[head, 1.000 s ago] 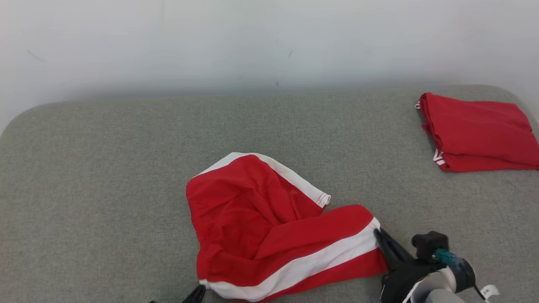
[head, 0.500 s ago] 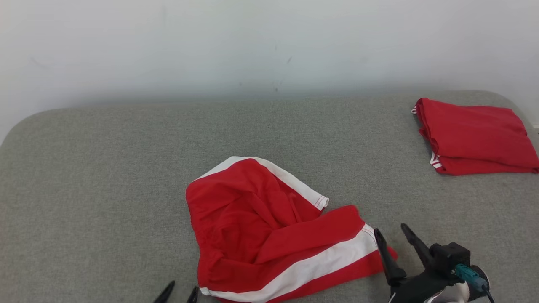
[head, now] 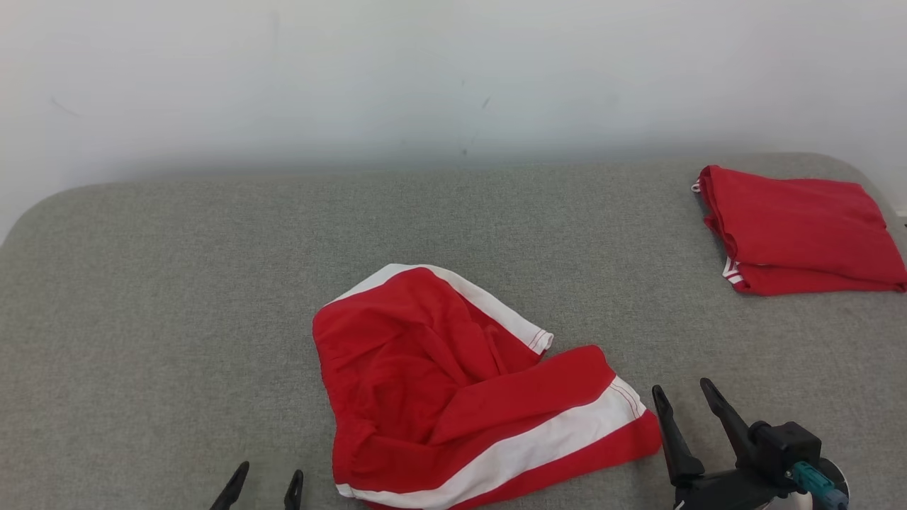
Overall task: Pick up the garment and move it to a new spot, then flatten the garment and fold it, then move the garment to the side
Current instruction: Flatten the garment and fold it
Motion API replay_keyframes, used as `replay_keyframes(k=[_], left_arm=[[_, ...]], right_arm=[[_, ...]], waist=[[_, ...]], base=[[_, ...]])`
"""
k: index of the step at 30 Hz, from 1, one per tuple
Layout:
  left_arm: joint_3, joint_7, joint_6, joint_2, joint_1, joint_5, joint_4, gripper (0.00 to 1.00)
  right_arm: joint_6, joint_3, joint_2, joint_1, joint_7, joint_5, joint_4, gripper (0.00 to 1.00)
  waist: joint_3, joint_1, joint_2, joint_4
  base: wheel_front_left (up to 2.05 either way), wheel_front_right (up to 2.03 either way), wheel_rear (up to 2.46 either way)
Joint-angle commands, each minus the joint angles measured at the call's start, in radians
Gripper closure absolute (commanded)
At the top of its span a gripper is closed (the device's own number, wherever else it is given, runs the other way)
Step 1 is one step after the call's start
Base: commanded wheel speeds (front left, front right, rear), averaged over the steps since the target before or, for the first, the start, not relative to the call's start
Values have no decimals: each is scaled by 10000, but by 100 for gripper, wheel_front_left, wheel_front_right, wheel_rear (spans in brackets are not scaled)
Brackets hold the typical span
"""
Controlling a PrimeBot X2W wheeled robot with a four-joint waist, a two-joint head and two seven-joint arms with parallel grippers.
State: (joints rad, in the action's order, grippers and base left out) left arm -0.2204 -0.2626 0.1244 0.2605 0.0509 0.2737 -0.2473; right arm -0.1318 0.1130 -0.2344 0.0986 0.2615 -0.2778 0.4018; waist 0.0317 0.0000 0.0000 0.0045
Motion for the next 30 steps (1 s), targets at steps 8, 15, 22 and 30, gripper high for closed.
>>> replay_keyframes(k=[8,15,22,30], left_arm=[[-1266,-28,52,365,-265,218,-439,0],[-2867,-28,55,1028,-1188,890,-1053,0],[-4561,-28,55,1678,-2388,1522,-1549,0],[-5852,-29,55,2025,-3243,2151,-1655,65]], right_arm=[[29,144,-18,85,43,148,258,0],[29,939,-212,918,43,75,1281,0],[29,2055,-403,2064,-241,-198,2738,0],[29,2960,-355,2923,-552,-525,3995,60]], waist=[[169,0,0,-31],[510,0,0,-77],[791,0,0,-64],[932,0,0,-70]], base=[[0,0,0],[0,0,0],[0,0,0],[0,0,0]])
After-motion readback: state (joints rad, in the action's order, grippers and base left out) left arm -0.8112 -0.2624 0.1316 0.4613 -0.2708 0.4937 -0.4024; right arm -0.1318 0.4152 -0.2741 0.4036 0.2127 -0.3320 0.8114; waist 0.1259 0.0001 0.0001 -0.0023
